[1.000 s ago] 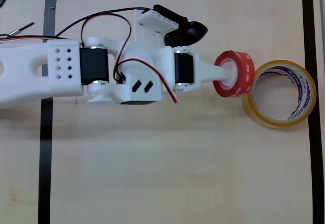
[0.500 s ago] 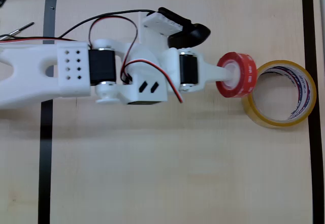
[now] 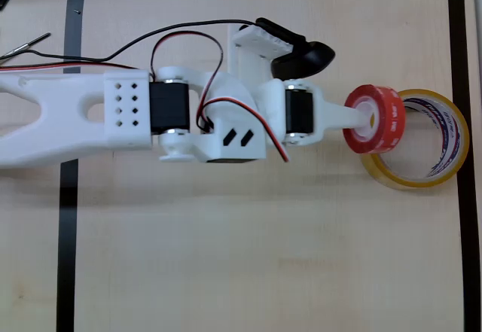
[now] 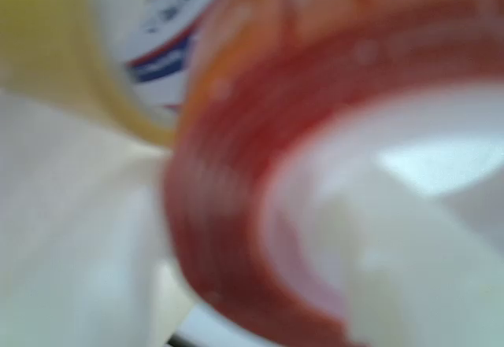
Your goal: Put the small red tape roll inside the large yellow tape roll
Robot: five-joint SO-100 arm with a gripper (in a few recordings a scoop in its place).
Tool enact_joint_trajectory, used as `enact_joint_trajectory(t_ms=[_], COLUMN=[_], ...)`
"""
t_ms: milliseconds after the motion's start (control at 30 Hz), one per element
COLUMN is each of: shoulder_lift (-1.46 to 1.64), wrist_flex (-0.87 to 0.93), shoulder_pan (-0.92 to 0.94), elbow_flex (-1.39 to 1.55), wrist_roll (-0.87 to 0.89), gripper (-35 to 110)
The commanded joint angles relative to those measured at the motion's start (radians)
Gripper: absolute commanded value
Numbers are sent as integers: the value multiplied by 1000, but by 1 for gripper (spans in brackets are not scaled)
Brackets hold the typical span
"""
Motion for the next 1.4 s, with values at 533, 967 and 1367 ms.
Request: enact_joint_trajectory(t_ms=[533, 967, 1367], shoulder_lift=[-78, -132, -173], wrist_flex=[-31, -26, -17], shoulder_pan=[-14, -9, 28], elbow_flex=[-308, -360, -362], wrist_roll=[8, 15, 124], gripper=[0, 1, 22])
